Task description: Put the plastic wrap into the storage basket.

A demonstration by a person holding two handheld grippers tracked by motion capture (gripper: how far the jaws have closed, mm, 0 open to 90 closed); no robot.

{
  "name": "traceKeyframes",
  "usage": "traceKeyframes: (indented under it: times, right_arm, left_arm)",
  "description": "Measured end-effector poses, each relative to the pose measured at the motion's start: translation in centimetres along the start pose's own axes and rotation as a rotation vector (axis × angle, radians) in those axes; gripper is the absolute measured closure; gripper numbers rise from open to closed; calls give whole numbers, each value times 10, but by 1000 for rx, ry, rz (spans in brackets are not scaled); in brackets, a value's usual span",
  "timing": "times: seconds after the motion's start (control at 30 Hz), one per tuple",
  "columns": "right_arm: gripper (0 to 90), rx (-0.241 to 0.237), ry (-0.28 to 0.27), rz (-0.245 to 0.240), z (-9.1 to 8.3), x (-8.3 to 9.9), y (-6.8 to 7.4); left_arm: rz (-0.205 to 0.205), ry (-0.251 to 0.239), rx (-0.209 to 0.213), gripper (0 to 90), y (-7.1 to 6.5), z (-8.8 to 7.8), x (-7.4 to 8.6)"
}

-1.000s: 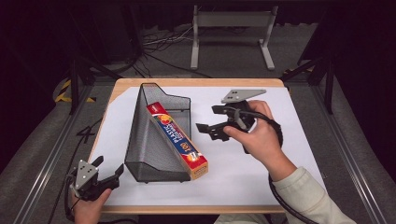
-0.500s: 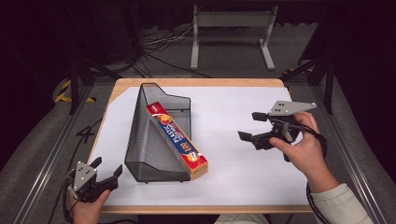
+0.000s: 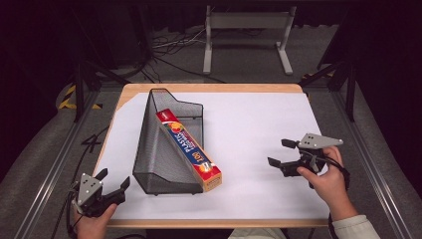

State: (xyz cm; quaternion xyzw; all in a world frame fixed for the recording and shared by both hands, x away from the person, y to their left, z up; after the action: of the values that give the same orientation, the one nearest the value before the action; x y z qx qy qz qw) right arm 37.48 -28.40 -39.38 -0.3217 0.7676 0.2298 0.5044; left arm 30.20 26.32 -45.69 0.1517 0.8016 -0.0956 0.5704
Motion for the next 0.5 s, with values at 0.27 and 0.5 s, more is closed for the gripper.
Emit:
traceKeyframes:
  times: [0.27, 0.5]
  right_arm:
    - [145, 52, 36, 17, 4, 36, -15]
    - [145, 78, 66, 8, 7, 56, -14]
  left_arm:
    - [3, -2, 5, 213, -1, 2, -1]
    - [1, -10, 17, 213, -1, 2, -2]
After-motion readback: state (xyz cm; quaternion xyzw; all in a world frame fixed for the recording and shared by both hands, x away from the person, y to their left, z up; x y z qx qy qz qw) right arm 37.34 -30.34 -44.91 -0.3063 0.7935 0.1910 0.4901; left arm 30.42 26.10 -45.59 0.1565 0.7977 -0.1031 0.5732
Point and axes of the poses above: each handheld gripper's, and its own axes: z roughly forward along the jaws, x roughly out of its underside, y roughly to its left, the point moved 3 cm from there along z, roughly forward along the jaws, and after that the axes turned 6 degrees about -y, right-handed, at the moved point
